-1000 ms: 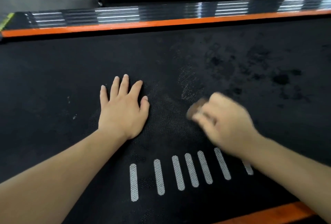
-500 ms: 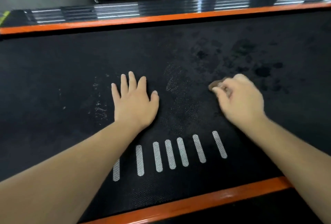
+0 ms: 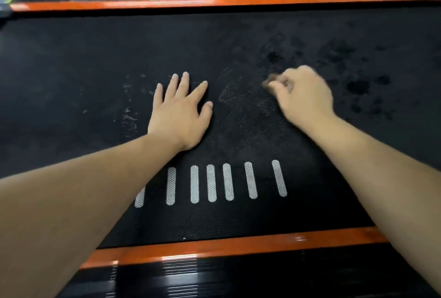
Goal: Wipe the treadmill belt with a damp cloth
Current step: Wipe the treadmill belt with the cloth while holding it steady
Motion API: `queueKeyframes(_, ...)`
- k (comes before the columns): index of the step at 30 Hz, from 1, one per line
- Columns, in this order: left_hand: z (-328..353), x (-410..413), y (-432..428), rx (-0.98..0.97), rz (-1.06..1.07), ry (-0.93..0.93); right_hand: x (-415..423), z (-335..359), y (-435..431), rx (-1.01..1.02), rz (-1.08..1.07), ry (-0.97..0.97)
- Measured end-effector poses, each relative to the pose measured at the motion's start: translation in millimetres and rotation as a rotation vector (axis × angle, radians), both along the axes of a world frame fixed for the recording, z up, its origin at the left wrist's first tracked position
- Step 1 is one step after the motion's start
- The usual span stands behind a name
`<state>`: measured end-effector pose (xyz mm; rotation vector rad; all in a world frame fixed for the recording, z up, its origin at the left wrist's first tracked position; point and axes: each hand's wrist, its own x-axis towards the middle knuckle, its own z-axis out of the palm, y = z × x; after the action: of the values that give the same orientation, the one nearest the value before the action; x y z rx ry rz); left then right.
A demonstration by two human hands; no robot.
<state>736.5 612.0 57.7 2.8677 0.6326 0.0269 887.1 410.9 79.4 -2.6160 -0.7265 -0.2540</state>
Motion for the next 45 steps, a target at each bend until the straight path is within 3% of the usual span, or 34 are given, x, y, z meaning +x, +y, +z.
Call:
queueKeyframes(2, 1, 2, 0, 0.007, 0.003, 0.019, -2, -2, 13, 0.007, 0.001, -0.025)
queueKeyframes(5, 4, 5, -1, -0.017, -0.001, 0.047, -21, -15, 23, -0.051, 0.316, -0.043)
queueKeyframes(9, 13, 9, -2, -0.125, 0.034, 0.067, 37, 0, 33, 0.052, -0.157, 0.036)
queueKeyframes(13, 23, 24, -5, -0.298, 0.114, 0.001, -2, -7, 49, -0.074, 0.358, 0.035)
queueKeyframes(15, 24, 29, -7, -0.328, 0.15, -0.02, 30, 5, 49, -0.1, 0.204, 0.03)
queueKeyframes(17, 22, 31, -8, -0.306, 0.161, -0.038, 56, 6, 59, -0.023, -0.072, 0.06)
queueKeyframes(18, 21, 33, -8, -0.293, 0.147, -0.055, 55, 2, 65, -0.028, -0.08, 0.042)
queueKeyframes(21, 18, 43, -14, -0.266, 0.075, -0.091, 32, -12, 75, -0.097, 0.289, 0.047)
queueKeyframes(22, 17, 48, -17, -0.277, 0.074, -0.092, 41, -9, 70, -0.097, 0.306, 0.049)
queueKeyframes(25, 16, 65, -22, -0.276, 0.133, -0.062, 94, 0, 65, 0.021, -0.061, 0.051)
queueKeyframes(26, 15, 70, -23, -0.249, 0.14, -0.044, 96, -2, 67, 0.015, -0.077, 0.031)
queueKeyframes(30, 0, 76, -31, -0.045, 0.125, 0.02, 70, -12, 65, -0.064, 0.44, 0.034)
queueKeyframes(31, -3, 75, -33, -0.015, 0.124, 0.017, 84, -8, 64, -0.064, 0.415, 0.018)
queueKeyframes(34, -6, 75, -34, -0.001, 0.141, 0.004, 135, -6, 80, 0.028, 0.075, 0.01)
queueKeyframes(35, -6, 76, -34, 0.007, 0.142, 0.004, 134, -9, 88, 0.003, 0.104, -0.021)
queueKeyframes(38, -6, 77, -36, 0.025, 0.15, 0.013, 118, -17, 96, -0.068, 0.473, -0.037)
queueKeyframes(39, -6, 77, -36, 0.028, 0.152, 0.019, 131, -14, 96, -0.074, 0.468, -0.042)
queueKeyframes(42, -7, 77, -36, 0.046, 0.139, 0.012, 184, 0, 106, 0.001, 0.087, 0.022)
queueKeyframes(43, -7, 77, -35, 0.052, 0.135, 0.007, 185, -3, 111, 0.004, 0.074, 0.017)
queueKeyframes(45, -7, 78, -36, 0.062, 0.129, 0.017, 160, -13, 116, -0.012, 0.274, -0.027)
